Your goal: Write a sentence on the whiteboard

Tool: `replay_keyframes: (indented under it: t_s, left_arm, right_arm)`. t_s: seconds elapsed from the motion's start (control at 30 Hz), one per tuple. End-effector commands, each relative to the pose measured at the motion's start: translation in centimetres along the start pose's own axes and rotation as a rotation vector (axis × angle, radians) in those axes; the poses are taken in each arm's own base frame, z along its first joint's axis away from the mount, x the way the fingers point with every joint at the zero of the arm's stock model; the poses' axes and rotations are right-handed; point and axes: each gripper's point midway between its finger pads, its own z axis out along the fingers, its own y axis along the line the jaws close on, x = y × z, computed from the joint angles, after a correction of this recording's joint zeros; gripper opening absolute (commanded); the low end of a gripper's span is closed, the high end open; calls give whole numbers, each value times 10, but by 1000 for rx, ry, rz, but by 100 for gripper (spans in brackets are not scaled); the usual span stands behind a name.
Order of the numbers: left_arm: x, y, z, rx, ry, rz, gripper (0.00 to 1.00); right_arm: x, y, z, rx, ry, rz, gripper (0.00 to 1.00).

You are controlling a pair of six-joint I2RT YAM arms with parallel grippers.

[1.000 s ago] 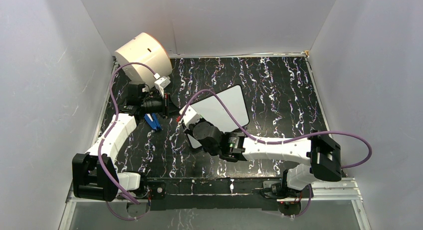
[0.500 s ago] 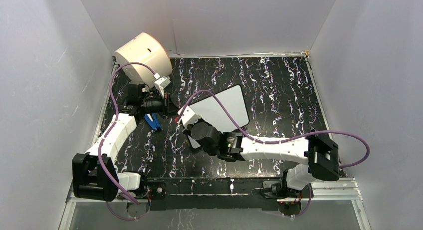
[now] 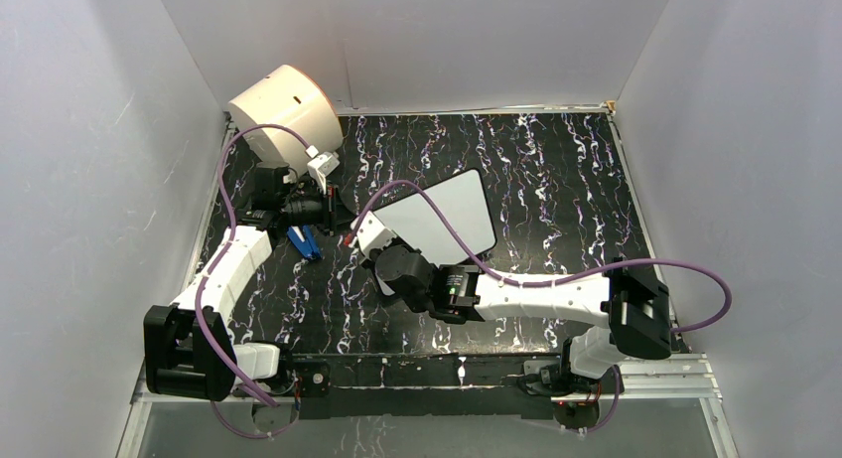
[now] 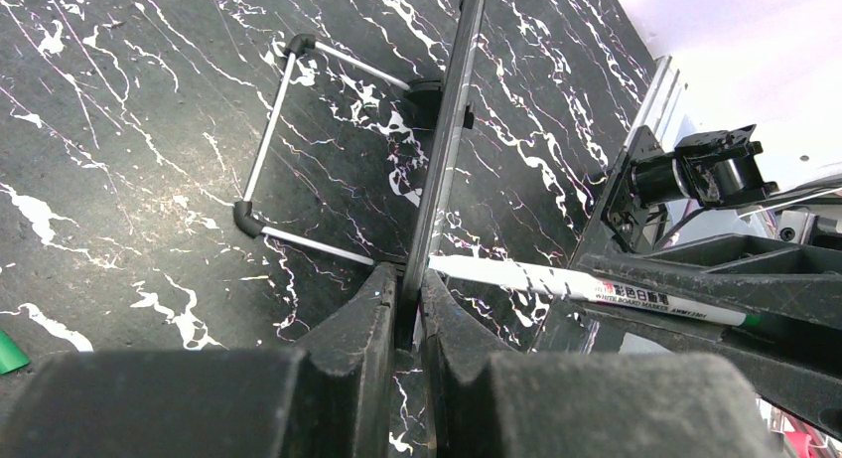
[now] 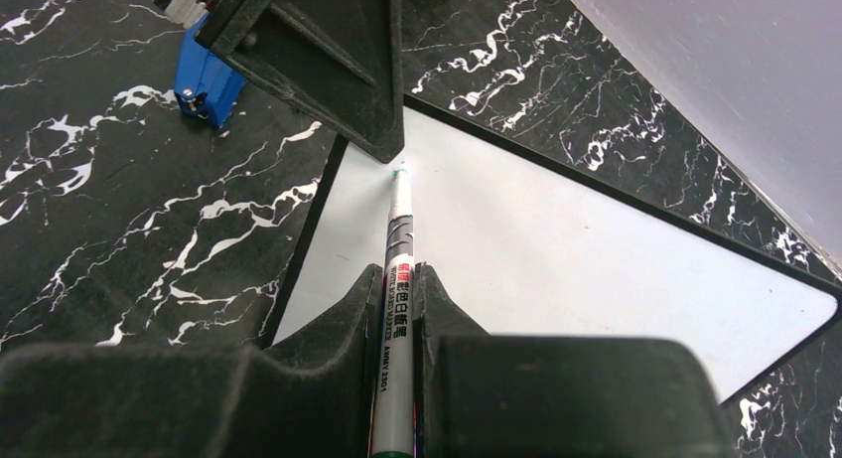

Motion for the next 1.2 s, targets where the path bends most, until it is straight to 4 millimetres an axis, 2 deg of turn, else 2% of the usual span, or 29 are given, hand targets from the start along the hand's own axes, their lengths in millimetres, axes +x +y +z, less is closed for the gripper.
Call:
replay_keyframes:
  t_s: [0.0,0.7,1.0,1.17]
  left_arm:
    - [7,1,-1,-25,26,-25,0]
    - [8,4,0,-34,30,-29,0]
    - [9,6,0,-42,32,-33,0]
    - [8,6,0,-42,31,-32,0]
  right_arm:
    - [-19,-15,0,81,-27,48,0]
    - [-16,-29,-4,145,-19,59,0]
    - [-30,-23,-15,45,-81,89,0]
    - [-30,-16,-16,0,-75,77,0]
